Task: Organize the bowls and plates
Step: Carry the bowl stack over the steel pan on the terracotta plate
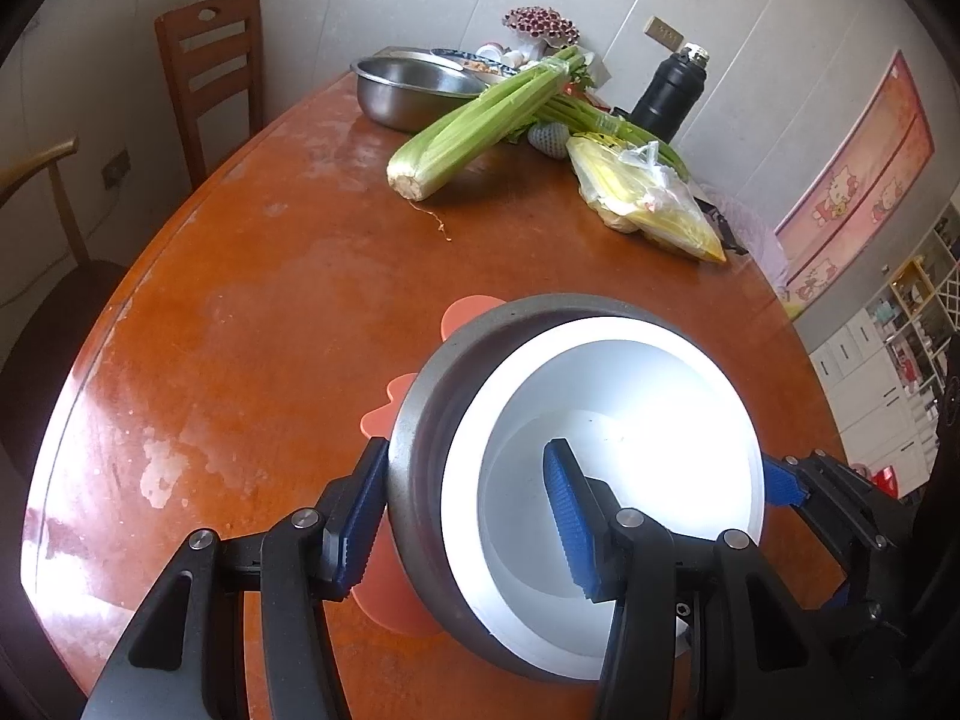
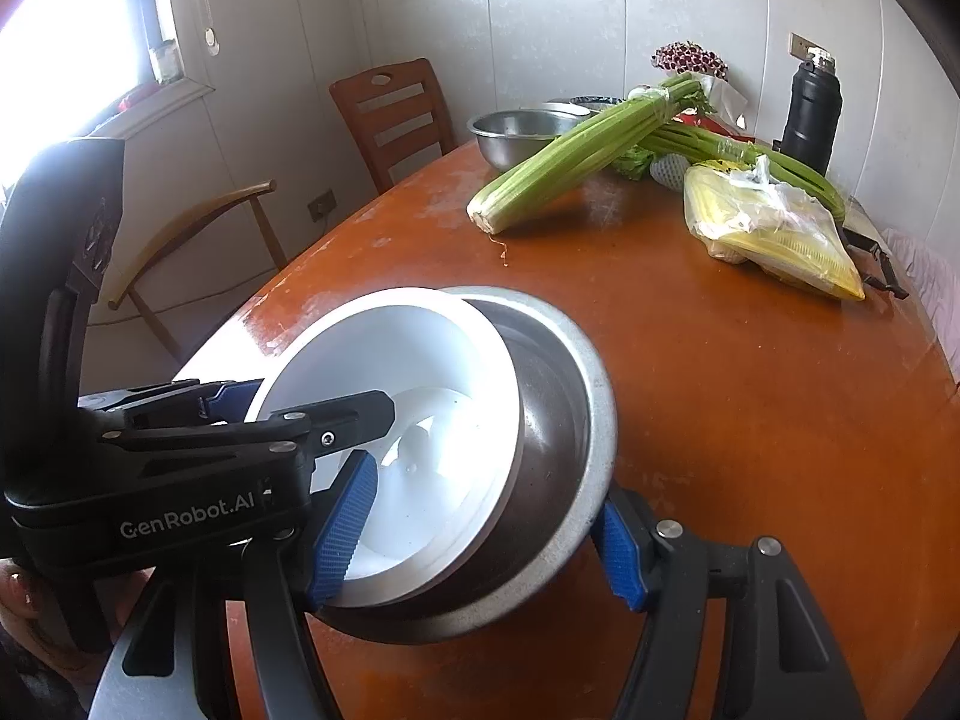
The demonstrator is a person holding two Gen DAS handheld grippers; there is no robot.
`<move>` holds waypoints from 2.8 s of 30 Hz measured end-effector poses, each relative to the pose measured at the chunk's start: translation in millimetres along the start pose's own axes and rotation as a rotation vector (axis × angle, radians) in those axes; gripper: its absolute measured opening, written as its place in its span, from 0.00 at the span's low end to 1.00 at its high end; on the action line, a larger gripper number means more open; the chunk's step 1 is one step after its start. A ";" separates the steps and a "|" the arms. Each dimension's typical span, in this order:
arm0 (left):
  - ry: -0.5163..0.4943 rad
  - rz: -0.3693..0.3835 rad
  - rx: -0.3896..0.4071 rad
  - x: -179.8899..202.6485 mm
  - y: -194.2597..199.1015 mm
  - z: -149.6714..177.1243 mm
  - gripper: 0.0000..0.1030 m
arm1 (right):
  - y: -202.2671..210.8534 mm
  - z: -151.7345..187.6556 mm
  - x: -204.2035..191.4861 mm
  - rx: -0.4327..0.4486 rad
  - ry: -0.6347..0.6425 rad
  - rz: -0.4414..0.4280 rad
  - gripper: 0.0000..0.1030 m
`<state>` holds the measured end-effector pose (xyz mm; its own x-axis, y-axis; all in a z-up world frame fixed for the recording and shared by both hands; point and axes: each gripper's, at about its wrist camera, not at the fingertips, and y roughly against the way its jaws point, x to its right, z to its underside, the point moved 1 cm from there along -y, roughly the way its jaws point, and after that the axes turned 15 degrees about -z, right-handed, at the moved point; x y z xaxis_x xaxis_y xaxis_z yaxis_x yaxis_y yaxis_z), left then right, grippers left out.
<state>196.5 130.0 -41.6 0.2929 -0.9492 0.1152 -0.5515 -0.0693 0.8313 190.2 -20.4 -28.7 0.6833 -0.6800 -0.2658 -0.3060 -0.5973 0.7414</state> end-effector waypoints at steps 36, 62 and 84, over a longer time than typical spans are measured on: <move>0.031 -0.057 0.063 -7.3 22.9 9.9 0.52 | 12.2 3.7 4.7 0.082 0.029 0.101 0.67; 0.074 0.008 -0.017 -7.1 -6.5 5.9 0.54 | 15.6 7.2 10.3 0.070 0.008 0.057 0.75; 0.078 0.035 -0.020 -4.1 -16.6 4.3 0.59 | 8.8 7.0 11.0 0.059 -0.010 0.030 0.80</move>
<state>201.1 133.7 -58.3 0.3346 -0.9239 0.1857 -0.5473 -0.0301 0.8364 190.4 -36.2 -29.5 0.6667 -0.7020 -0.2503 -0.3651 -0.6004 0.7115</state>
